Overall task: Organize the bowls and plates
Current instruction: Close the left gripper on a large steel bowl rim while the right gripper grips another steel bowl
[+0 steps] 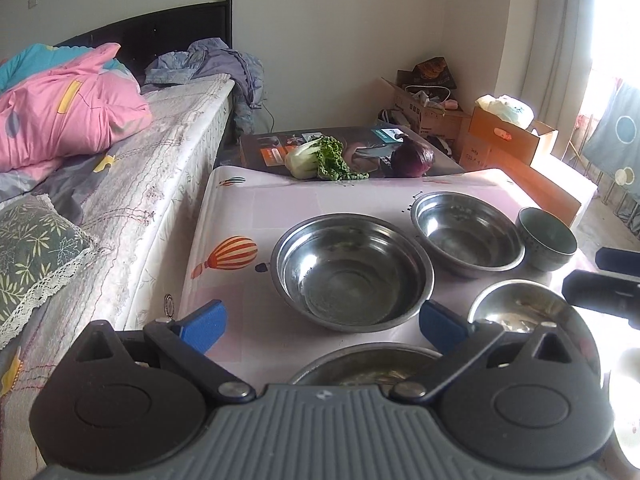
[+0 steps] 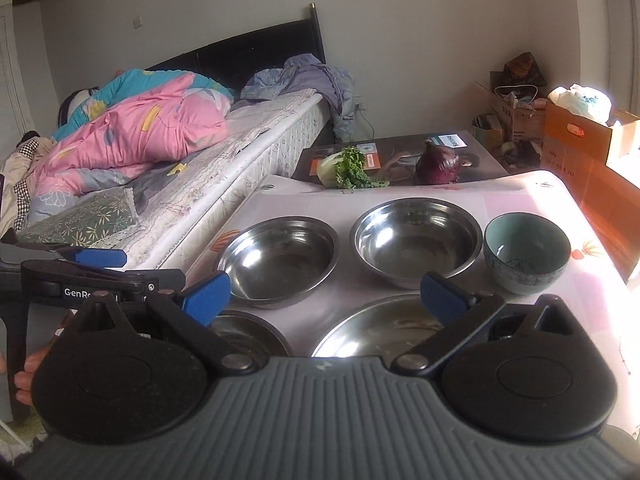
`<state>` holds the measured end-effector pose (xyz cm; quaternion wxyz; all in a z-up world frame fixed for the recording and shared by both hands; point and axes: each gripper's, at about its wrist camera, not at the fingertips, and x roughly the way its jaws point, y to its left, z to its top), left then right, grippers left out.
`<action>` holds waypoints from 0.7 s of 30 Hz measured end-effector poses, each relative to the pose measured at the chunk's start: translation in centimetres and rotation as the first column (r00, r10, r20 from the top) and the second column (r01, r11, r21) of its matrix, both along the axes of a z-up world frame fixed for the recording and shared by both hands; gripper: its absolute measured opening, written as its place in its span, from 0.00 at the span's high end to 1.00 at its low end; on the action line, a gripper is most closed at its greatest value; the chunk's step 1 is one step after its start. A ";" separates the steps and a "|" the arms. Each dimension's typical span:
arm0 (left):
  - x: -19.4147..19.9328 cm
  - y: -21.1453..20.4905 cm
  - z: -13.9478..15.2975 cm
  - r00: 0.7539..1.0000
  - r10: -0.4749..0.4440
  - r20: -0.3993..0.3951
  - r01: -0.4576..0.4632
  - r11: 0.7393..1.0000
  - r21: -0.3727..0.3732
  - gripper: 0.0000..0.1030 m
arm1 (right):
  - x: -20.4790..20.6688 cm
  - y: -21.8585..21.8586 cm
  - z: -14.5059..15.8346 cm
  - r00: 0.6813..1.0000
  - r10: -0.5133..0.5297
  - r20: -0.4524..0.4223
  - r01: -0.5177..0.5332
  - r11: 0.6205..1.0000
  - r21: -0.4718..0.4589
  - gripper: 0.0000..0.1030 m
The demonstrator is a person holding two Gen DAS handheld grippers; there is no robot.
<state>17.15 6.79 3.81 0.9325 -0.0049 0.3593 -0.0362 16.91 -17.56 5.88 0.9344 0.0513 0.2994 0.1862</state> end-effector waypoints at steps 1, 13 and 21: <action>1.2 0.4 -0.5 1.000 0.009 -0.014 -0.009 1.000 -0.004 0.01 | 1.4 0.4 -0.4 1.000 0.014 -0.015 -0.014 1.000 0.010 0.02; 9.1 3.6 -4.9 0.975 0.063 -0.211 -0.088 0.989 -0.115 0.23 | 15.2 4.3 -6.1 0.970 0.035 -0.241 -0.029 0.999 0.029 0.25; 10.7 2.3 -6.3 0.965 0.060 -0.255 -0.071 0.997 -0.033 0.43 | 17.8 4.3 -8.9 0.945 0.009 -0.328 -0.002 1.000 0.024 0.57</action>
